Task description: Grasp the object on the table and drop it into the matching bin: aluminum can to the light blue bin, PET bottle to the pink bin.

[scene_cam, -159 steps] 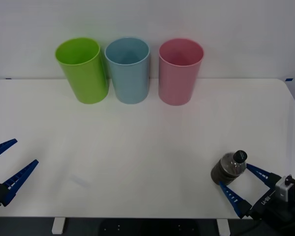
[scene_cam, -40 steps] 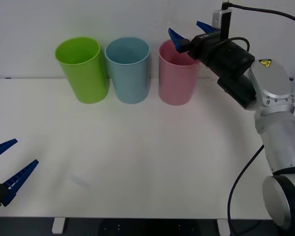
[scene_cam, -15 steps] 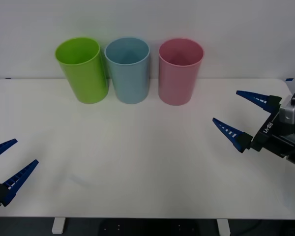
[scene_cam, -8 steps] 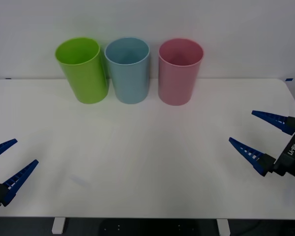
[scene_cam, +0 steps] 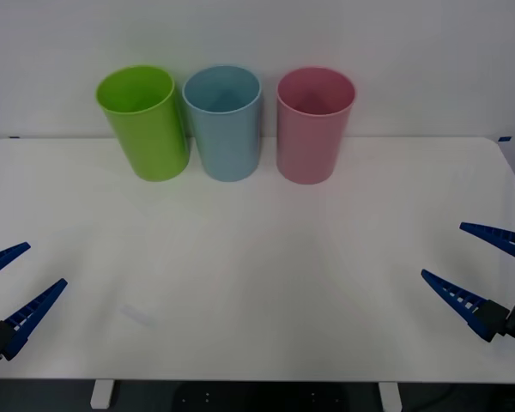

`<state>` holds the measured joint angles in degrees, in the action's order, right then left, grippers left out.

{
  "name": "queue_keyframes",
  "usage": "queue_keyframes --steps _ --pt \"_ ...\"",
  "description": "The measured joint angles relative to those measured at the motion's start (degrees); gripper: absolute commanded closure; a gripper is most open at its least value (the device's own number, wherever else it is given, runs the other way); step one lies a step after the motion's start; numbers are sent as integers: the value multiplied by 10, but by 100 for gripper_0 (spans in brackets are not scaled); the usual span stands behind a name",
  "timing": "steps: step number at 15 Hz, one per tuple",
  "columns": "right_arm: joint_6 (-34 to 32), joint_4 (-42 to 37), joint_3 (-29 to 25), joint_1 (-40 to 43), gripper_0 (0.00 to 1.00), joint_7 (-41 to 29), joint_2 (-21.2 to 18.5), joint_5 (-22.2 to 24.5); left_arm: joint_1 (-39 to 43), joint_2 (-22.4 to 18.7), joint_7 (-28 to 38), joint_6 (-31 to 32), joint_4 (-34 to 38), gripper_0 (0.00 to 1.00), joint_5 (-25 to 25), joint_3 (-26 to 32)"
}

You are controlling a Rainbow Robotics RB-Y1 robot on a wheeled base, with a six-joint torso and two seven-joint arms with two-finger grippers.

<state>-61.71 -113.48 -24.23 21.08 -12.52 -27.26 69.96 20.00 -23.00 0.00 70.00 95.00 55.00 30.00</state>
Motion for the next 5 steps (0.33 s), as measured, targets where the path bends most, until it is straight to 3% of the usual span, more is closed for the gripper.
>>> queue_keyframes --steps 5 --pt "1 0 2 8 0 0 0 0 0 0 0 0 0 0 0 0"
